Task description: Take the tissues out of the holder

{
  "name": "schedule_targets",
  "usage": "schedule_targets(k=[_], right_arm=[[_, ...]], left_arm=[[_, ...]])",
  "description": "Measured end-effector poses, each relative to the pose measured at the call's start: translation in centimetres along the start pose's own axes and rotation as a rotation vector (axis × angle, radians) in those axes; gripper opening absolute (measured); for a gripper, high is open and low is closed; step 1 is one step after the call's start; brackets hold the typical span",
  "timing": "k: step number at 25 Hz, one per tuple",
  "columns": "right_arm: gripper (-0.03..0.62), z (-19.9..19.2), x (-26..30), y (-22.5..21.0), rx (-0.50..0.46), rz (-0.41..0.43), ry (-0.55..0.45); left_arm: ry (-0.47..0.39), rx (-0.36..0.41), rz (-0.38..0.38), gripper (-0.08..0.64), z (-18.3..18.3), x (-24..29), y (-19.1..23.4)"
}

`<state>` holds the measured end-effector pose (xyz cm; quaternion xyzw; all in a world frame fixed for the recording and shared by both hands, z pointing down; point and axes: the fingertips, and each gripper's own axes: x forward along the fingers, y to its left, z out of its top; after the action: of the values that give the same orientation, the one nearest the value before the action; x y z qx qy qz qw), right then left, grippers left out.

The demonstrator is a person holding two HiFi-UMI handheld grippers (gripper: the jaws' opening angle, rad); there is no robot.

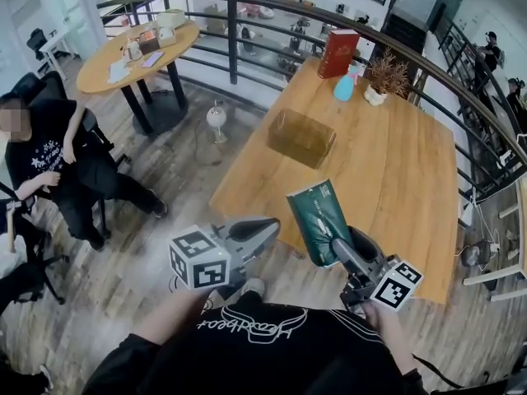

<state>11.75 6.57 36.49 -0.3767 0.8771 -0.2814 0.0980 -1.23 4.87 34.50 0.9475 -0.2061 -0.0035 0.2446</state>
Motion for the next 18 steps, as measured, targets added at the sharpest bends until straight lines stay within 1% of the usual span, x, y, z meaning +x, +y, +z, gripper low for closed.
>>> schedule_targets(k=[6,12,18], right_arm=[[0.226,-2.1,-6.0,2.4,0.049,0.038,-0.02],[0.225,-4.5,-11.8,5.4,0.074,0.064,-0.018],[0.224,-7.1,-18.0,8.1,0.089,0.087,-0.013]], left_arm=[[-0.001,0.013,0.019,0.012,-3.3,-0.8,-6.3],[-0.015,0.019,0.035,0.012,-6.6,-2.5,-12.5],[-0.018,0.012,0.02,0.012,-10.8,-3.1,-19.2]])
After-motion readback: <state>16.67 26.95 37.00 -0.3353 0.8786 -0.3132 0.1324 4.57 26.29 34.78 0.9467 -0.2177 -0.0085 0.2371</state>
